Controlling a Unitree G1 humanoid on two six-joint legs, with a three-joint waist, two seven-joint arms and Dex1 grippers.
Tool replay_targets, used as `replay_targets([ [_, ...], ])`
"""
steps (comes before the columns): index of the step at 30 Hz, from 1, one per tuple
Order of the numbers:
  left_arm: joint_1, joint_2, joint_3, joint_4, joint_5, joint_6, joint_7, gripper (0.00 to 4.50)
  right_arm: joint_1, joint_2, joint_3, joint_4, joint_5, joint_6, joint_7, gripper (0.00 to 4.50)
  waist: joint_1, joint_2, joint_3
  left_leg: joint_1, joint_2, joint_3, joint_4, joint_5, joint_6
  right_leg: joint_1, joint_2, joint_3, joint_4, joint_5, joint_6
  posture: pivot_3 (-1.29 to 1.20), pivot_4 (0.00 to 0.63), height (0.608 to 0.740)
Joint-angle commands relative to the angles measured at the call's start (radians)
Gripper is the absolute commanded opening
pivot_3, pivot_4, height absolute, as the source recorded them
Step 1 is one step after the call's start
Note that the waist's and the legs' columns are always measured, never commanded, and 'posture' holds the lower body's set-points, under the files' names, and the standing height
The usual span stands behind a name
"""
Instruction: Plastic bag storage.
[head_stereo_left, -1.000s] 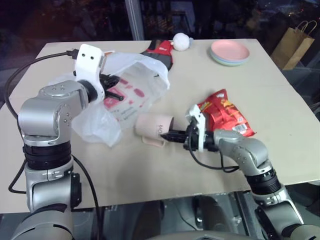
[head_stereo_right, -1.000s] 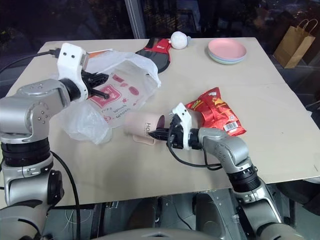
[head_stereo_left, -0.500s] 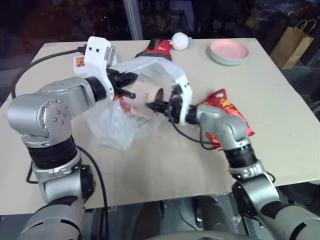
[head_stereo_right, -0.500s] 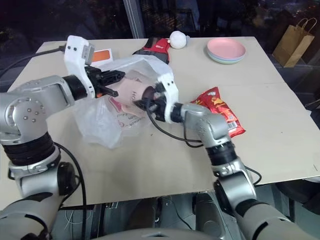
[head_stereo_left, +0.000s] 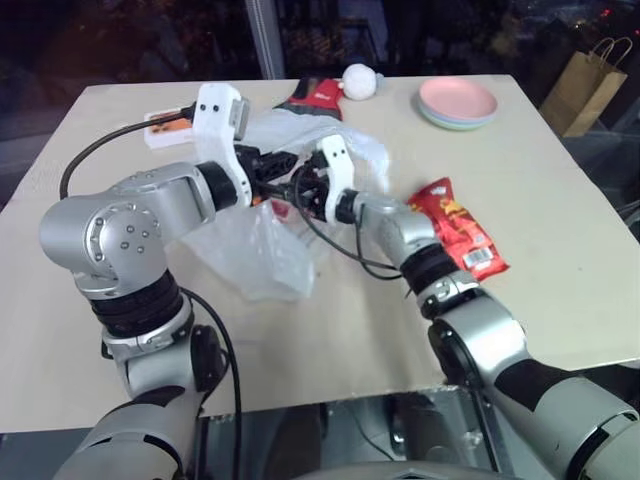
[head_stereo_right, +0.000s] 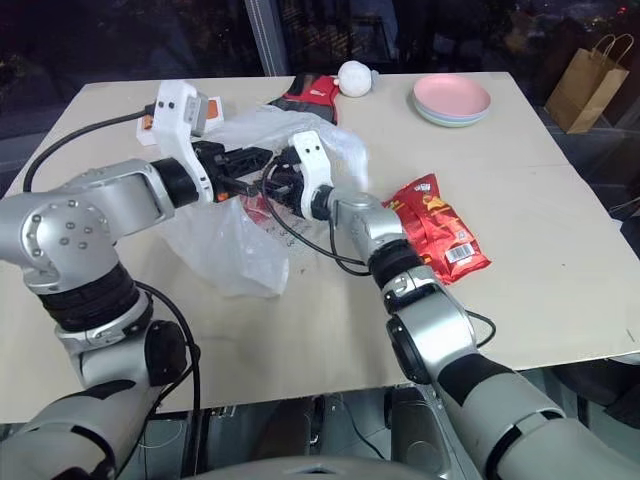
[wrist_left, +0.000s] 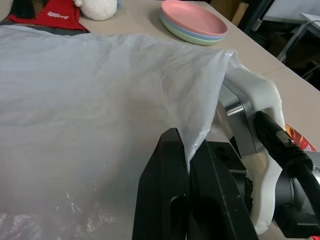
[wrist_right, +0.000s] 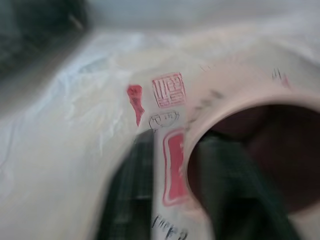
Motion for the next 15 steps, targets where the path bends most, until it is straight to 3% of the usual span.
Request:
replay_targets([
  [1,0.008,-0.009,0.023,-0.024,0.012,-0.045,0.025,0.0,0.02,0.021,0.026,-0.114,-0.025,-0.024,0.074,3.42,0.0,0.0,0.0,0.0,0.0,0.0,0.0,0.0,0.0,0.0,0.0,0.0,0.0,0.0,0.0,0.0,0.15,0.74],
  [3,0.014,-0.015,0.022,-0.007,0.02,-0.069,0.032,0.0,0.07,-0.008,0.048,-0.211,-0.037,-0.003,0.103,4.28,0.001,0.0,0.0,-0.001,0.0,0.0,0.0,0.0,0.0,0.0,0.0,0.0,-0.001,0.0,0.0,0.0,0.15,0.74],
  [4,0.014,-0.018,0.023,0.005,0.023,-0.084,0.037,0.0,0.1,-0.023,0.052,-0.271,-0.037,0.012,0.106,4.41,0.002,0.0,0.0,-0.001,0.0,0.0,0.0,0.0,0.0,0.0,0.0,0.0,-0.001,0.0,0.0,0.0,0.15,0.74],
  [13,0.002,-0.022,-0.012,0.107,0.04,-0.197,0.036,0.0,0.348,-0.21,0.069,-0.806,-0.023,0.223,0.083,4.41,0.005,0.0,0.0,-0.001,-0.001,-0.001,0.001,0.0,0.0,0.0,-0.001,-0.001,0.0,0.0,0.0,0.0,0.15,0.74],
  [15,-0.004,-0.022,-0.026,0.133,0.044,-0.223,0.031,0.0,0.43,-0.305,0.077,-0.995,-0.041,0.279,0.075,4.41,0.004,0.0,0.0,-0.001,-0.001,-0.001,0.0,0.0,0.0,0.0,-0.001,-0.001,0.0,0.0,0.0,0.0,0.15,0.74],
])
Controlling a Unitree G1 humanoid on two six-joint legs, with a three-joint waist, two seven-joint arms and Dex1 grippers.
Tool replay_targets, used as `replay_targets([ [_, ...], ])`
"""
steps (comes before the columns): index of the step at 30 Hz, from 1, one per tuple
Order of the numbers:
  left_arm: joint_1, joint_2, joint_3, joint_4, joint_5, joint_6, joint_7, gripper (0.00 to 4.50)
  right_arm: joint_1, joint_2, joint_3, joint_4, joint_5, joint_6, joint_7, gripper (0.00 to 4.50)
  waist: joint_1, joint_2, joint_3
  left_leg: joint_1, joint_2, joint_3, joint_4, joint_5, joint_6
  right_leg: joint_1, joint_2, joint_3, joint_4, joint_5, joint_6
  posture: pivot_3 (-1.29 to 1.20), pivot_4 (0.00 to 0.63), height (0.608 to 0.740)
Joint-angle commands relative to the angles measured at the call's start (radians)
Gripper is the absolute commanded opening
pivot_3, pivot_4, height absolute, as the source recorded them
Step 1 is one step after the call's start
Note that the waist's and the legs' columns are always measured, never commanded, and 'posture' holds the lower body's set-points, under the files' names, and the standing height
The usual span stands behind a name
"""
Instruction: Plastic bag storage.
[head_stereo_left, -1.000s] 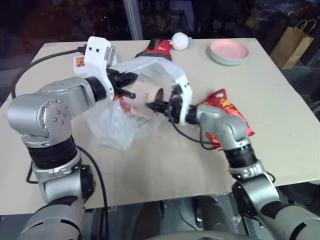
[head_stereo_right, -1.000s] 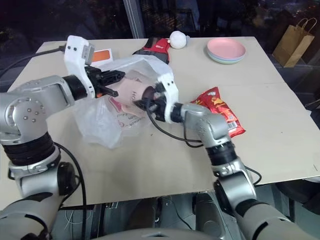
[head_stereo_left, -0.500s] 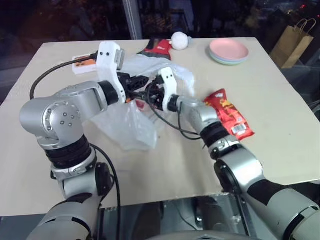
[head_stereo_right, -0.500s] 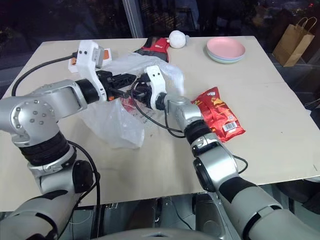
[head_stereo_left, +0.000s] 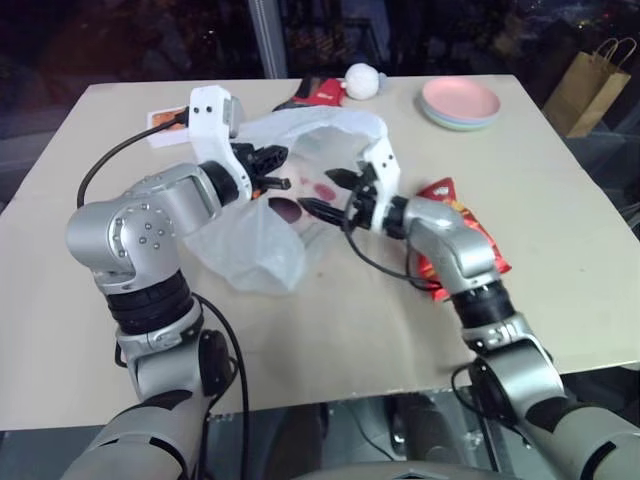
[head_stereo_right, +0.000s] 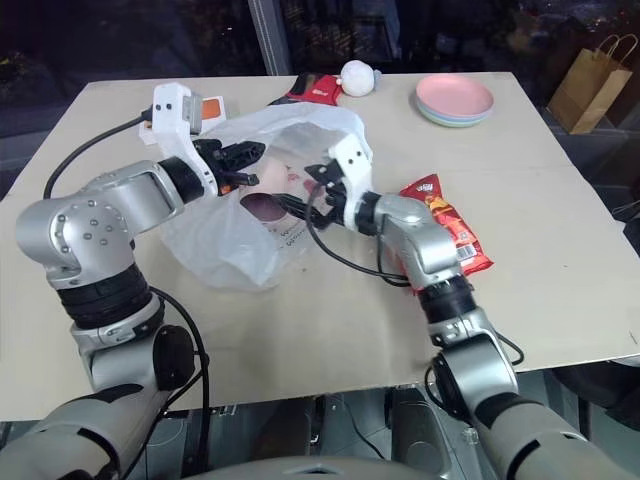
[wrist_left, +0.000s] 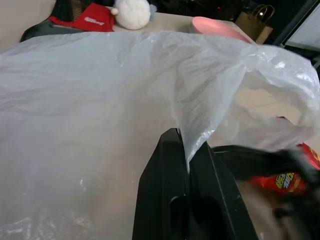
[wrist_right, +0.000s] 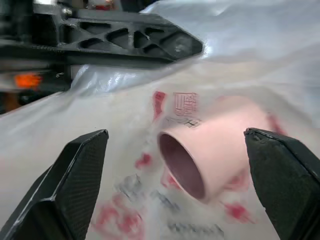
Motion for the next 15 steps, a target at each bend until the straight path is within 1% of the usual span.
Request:
replay_targets([
  [1,-0.027,0.003,-0.032,0.03,0.007,-0.07,-0.006,0.0,0.13,-0.145,-0.001,-0.386,-0.011,0.109,-0.028,4.41,0.003,0.0,0.0,0.0,0.0,0.0,0.0,0.0,0.0,0.0,0.0,0.0,0.0,0.0,0.0,0.0,0.15,0.74],
  [3,-0.03,0.003,-0.048,0.053,0.014,-0.095,-0.008,0.0,0.236,-0.256,-0.027,-0.588,-0.025,0.176,-0.055,4.41,0.007,0.0,0.0,-0.001,0.0,0.0,0.0,0.0,0.0,0.0,0.0,0.0,-0.001,0.0,0.0,0.0,0.15,0.74],
  [5,-0.031,0.005,-0.062,0.073,0.018,-0.116,-0.01,0.0,0.333,-0.33,-0.065,-0.736,-0.043,0.255,-0.114,4.41,0.005,0.0,0.0,-0.001,-0.001,0.001,0.0,0.0,0.0,0.0,-0.001,0.0,-0.002,0.0,0.0,0.0,0.15,0.74],
  [7,-0.032,0.007,-0.071,0.087,0.021,-0.132,-0.011,0.0,0.404,-0.375,-0.086,-0.825,-0.077,0.319,-0.176,4.41,0.006,0.001,0.0,0.0,-0.001,0.001,0.0,0.0,0.0,0.001,-0.001,0.0,-0.001,0.0,0.0,0.0,0.15,0.74],
  [10,-0.03,0.009,-0.082,0.099,0.021,-0.148,-0.013,0.0,0.495,-0.451,-0.065,-0.915,-0.148,0.353,-0.234,4.41,0.0,0.001,0.0,0.001,0.0,0.002,0.0,0.0,0.0,0.001,0.0,0.001,-0.001,0.0,0.0,0.0,0.15,0.74],
  [11,-0.03,0.01,-0.087,0.103,0.022,-0.153,-0.014,0.0,0.526,-0.464,-0.064,-0.933,-0.174,0.364,-0.262,4.41,0.001,0.001,0.0,0.001,0.0,0.002,0.0,0.0,0.0,0.001,0.0,0.002,-0.001,-0.001,0.001,0.0,0.15,0.74],
  [13,-0.031,0.008,-0.099,0.113,0.022,-0.164,-0.019,0.0,0.605,-0.42,-0.127,-0.952,-0.19,0.401,-0.344,4.41,0.001,0.0,0.0,0.001,0.0,0.002,0.002,0.0,0.0,0.001,0.001,0.003,-0.001,-0.001,0.001,0.0,0.15,0.74],
  [14,-0.031,0.01,-0.103,0.117,0.022,-0.168,-0.022,0.0,0.634,-0.391,-0.166,-0.959,-0.172,0.429,-0.363,4.41,0.004,0.0,0.0,0.001,0.0,0.002,0.002,0.0,0.001,0.001,0.001,0.003,-0.001,-0.001,0.001,0.0,0.15,0.74],
  [15,-0.03,0.012,-0.107,0.12,0.021,-0.171,-0.025,0.0,0.664,-0.335,-0.239,-0.97,-0.122,0.457,-0.37,4.41,0.005,0.0,0.0,0.001,0.0,0.002,0.002,0.0,0.001,0.001,0.001,0.002,-0.001,-0.001,0.001,0.0,0.15,0.74],
])
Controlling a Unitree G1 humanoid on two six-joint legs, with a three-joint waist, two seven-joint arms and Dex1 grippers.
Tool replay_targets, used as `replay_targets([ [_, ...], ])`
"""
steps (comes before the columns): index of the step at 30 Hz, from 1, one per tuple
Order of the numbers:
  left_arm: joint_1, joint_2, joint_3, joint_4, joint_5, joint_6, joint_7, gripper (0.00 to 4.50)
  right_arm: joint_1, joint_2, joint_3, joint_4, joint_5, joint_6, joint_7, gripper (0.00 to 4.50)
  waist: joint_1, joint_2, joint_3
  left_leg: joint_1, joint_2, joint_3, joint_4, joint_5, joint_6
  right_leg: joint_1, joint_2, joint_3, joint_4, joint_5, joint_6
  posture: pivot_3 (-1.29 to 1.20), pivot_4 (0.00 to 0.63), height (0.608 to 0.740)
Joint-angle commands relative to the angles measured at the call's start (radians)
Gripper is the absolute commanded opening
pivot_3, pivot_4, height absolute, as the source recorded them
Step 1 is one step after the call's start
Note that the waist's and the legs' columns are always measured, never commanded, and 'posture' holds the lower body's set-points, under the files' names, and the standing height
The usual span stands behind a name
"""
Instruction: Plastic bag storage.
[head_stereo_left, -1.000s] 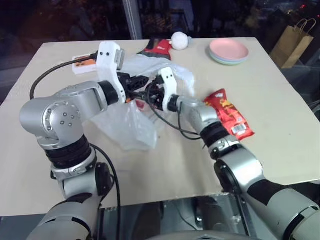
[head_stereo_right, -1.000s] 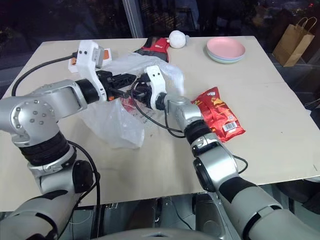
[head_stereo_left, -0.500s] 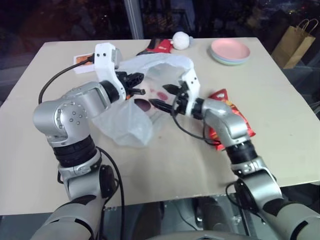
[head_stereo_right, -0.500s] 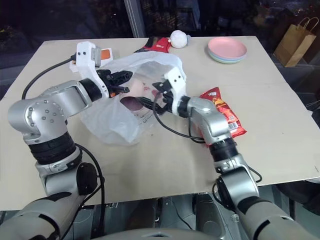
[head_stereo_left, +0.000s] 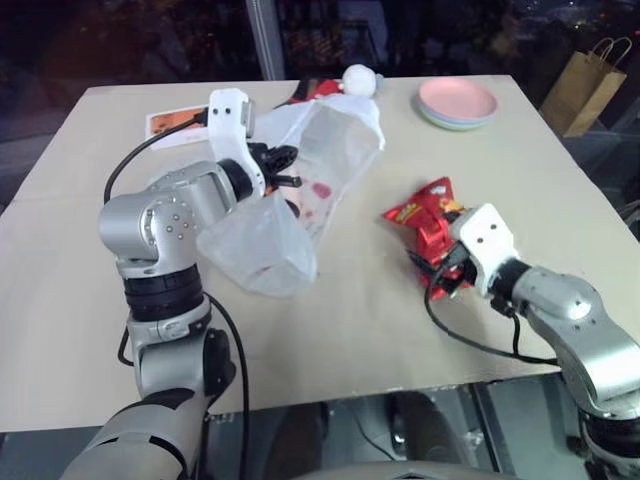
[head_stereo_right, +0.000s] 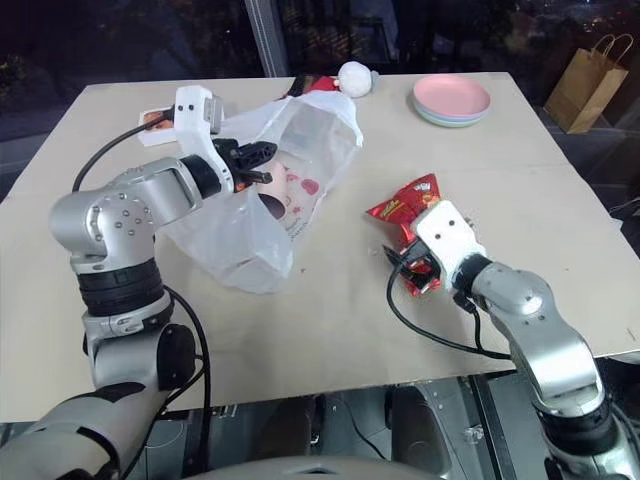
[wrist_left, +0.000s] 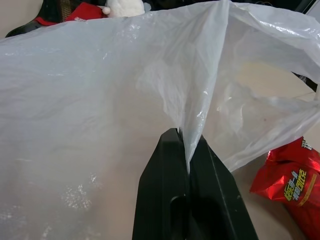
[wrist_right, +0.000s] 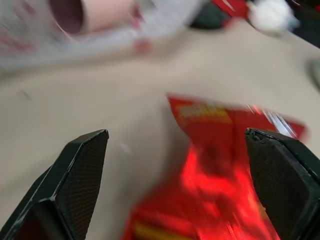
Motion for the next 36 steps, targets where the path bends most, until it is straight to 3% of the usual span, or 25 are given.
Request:
replay_targets([
  [1,-0.015,0.014,-0.005,-0.008,-0.004,-0.035,-0.017,0.0,0.081,0.12,-0.225,-0.055,0.098,0.091,-0.056,4.41,0.003,0.0,0.0,0.0,0.0,0.0,0.0,0.0,0.0,0.0,0.0,0.0,0.0,0.0,0.0,0.0,0.15,0.74],
  [5,-0.015,0.018,-0.01,-0.003,-0.008,-0.038,-0.025,0.0,0.138,0.157,-0.478,-0.003,0.237,0.199,-0.015,4.41,0.006,0.0,0.0,-0.001,0.0,0.001,0.001,0.0,0.0,0.001,0.0,0.0,-0.001,0.0,0.0,0.0,0.15,0.74],
  [11,0.001,0.013,-0.002,-0.033,-0.018,-0.021,-0.015,0.0,0.093,0.152,-0.615,0.166,0.359,0.259,0.001,4.41,-0.002,0.001,0.0,0.001,0.001,0.001,0.001,0.0,0.0,0.001,0.001,0.001,0.001,0.0,0.0,0.0,0.15,0.74],
  [16,0.012,0.014,0.017,-0.069,-0.028,0.006,0.0,0.0,0.029,0.158,-0.551,0.372,0.415,0.209,0.058,4.41,-0.003,0.001,0.0,0.001,0.001,0.003,0.001,0.0,0.0,0.001,0.001,0.003,0.001,0.0,0.0,0.0,0.15,0.74],
  [23,0.024,0.023,0.039,-0.105,-0.04,0.035,0.024,0.0,0.021,0.142,-0.383,0.531,0.355,0.081,0.089,4.41,-0.006,-0.001,-0.001,0.001,0.001,0.003,0.001,0.0,0.0,0.001,0.001,0.003,0.0,0.0,0.0,0.0,0.15,0.74],
  [27,0.033,0.022,0.049,-0.125,-0.046,0.051,0.036,0.0,0.015,0.134,-0.331,0.594,0.311,-0.016,0.09,3.12,-0.007,-0.003,-0.002,0.006,0.001,0.003,0.001,0.0,0.0,0.004,0.002,0.003,0.0,0.0,0.001,0.0,0.15,0.74],
  [30,0.038,0.024,0.057,-0.137,-0.05,0.061,0.04,0.0,0.02,0.128,-0.308,0.607,0.3,-0.077,0.11,1.66,-0.007,-0.003,-0.002,0.017,0.001,0.004,-0.002,0.0,0.0,0.015,0.002,0.003,-0.002,-0.003,0.004,0.0,0.15,0.74],
  [33,0.042,0.027,0.06,-0.135,-0.053,0.061,0.042,0.0,0.029,0.12,-0.299,0.569,0.302,-0.143,0.133,0.19,-0.007,-0.003,-0.002,0.019,0.002,0.003,-0.002,0.0,0.0,0.017,0.002,0.003,-0.002,-0.003,0.004,0.0,0.15,0.74],
  [36,0.043,0.029,0.059,-0.132,-0.056,0.06,0.04,0.0,0.048,0.108,-0.288,0.514,0.328,-0.166,0.161,0.07,-0.006,-0.003,-0.002,0.018,0.002,0.003,-0.002,0.0,0.0,0.016,0.002,0.004,-0.002,-0.003,0.004,0.0,0.15,0.74],
])
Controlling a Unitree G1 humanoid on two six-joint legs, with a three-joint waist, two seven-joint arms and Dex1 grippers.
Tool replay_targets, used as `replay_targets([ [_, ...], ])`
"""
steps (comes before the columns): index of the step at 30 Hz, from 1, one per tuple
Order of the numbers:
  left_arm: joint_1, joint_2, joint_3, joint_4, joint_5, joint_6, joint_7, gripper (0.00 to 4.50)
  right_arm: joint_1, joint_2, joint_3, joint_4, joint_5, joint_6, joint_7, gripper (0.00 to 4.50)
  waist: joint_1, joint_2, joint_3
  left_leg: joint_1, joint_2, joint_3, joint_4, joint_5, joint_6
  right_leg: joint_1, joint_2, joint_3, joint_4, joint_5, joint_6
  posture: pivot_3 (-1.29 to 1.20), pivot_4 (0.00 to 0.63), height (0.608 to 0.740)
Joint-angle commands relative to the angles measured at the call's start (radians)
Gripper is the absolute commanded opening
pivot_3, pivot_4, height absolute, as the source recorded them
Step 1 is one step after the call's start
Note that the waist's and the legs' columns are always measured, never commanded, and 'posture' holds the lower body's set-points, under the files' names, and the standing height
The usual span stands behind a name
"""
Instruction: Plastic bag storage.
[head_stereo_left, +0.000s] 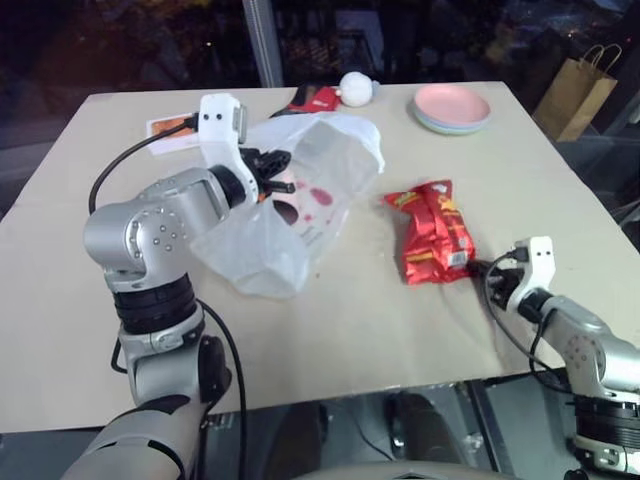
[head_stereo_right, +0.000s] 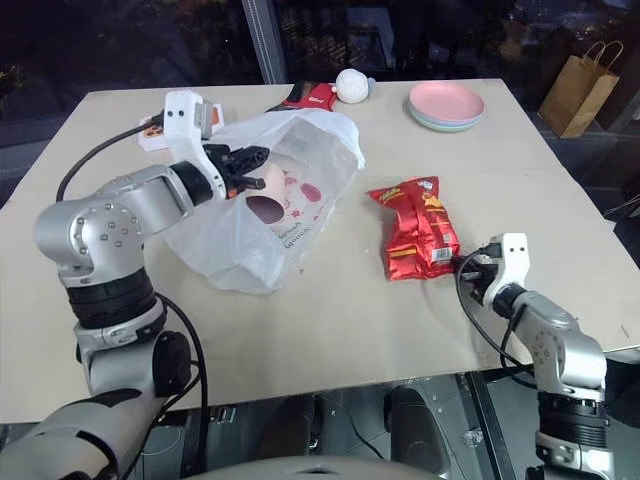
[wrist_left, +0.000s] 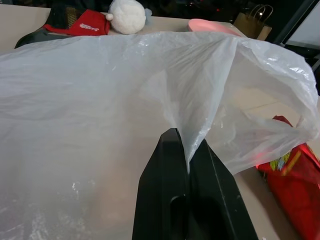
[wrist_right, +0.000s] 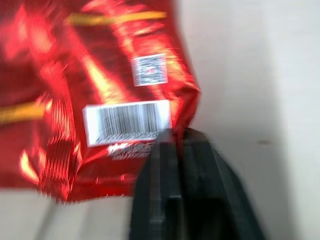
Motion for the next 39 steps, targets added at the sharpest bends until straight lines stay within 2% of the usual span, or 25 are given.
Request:
replay_targets([
  [1,-0.01,0.015,0.015,-0.033,-0.015,-0.005,-0.005,0.0,0.028,-0.014,0.014,-0.103,0.056,-0.018,0.053,0.07,0.003,0.001,0.0,-0.001,0.0,0.0,0.0,0.0,0.0,0.0,0.0,0.0,0.0,0.0,0.0,0.0,0.15,0.74],
  [5,-0.026,0.027,0.018,0.0,-0.015,-0.018,-0.017,0.0,0.035,0.012,-0.035,-0.232,0.217,0.055,0.046,0.07,0.003,0.002,0.001,-0.002,0.0,0.0,0.0,0.0,0.0,0.0,0.0,0.0,-0.001,0.0,0.0,0.0,0.15,0.74],
  [15,-0.058,0.065,0.019,0.063,-0.014,-0.043,-0.053,0.0,0.046,0.012,-0.129,-0.428,0.6,0.211,-0.122,0.07,0.006,0.002,0.002,-0.002,0.0,-0.001,-0.001,0.0,0.0,-0.001,0.0,-0.001,-0.002,0.0,0.0,0.0,0.15,0.74],
  [20,-0.074,0.077,0.01,0.084,-0.008,-0.058,-0.061,0.0,0.132,-0.038,-0.124,-0.428,0.628,0.255,-0.182,0.07,0.009,0.002,0.002,-0.003,0.0,-0.001,-0.001,0.0,0.0,-0.001,-0.001,-0.001,-0.002,0.0,0.0,0.0,0.15,0.74],
  [23,-0.068,0.082,0.002,0.086,-0.008,-0.058,-0.065,0.0,0.173,-0.055,-0.095,-0.41,0.638,0.263,-0.172,0.07,0.008,0.002,0.002,-0.003,0.0,0.0,-0.001,0.0,0.0,-0.001,-0.001,-0.001,-0.003,0.0,0.0,0.0,0.15,0.74],
  [24,-0.066,0.081,-0.001,0.085,-0.008,-0.058,-0.065,0.0,0.185,-0.05,-0.081,-0.399,0.634,0.26,-0.168,0.62,0.006,0.002,0.002,-0.003,0.0,0.0,-0.001,0.0,0.0,-0.001,-0.001,-0.001,-0.003,0.0,0.0,0.0,0.15,0.74],
  [25,-0.064,0.079,-0.003,0.085,-0.008,-0.059,-0.065,0.0,0.198,-0.05,-0.06,-0.389,0.617,0.255,-0.161,0.86,0.005,0.002,0.002,-0.003,0.0,0.0,-0.001,0.0,0.0,-0.001,-0.001,-0.001,-0.003,-0.001,0.0,0.0,0.15,0.74],
  [30,-0.062,0.071,-0.008,0.08,-0.01,-0.056,-0.061,0.0,0.241,-0.042,0.023,-0.333,0.541,0.23,-0.156,2.99,0.006,0.002,0.002,-0.003,0.0,0.0,-0.001,0.0,0.0,-0.001,-0.001,-0.001,-0.002,-0.002,-0.003,0.0,0.15,0.74],
  [31,-0.06,0.07,-0.009,0.078,-0.011,-0.054,-0.061,0.0,0.237,-0.034,0.04,-0.304,0.531,0.221,-0.144,3.53,0.006,0.002,0.002,-0.003,0.0,0.0,-0.001,0.0,0.0,-0.001,-0.001,-0.001,-0.003,-0.002,-0.003,0.0,0.15,0.74],
  [39,-0.057,0.063,-0.009,0.065,-0.016,-0.04,-0.058,0.0,0.106,-0.016,0.169,-0.064,0.376,0.105,-0.035,3.53,0.0,0.0,0.001,0.0,0.0,0.0,-0.001,0.0,0.0,0.0,0.0,0.0,-0.002,-0.002,-0.003,0.0,0.15,0.74],
])
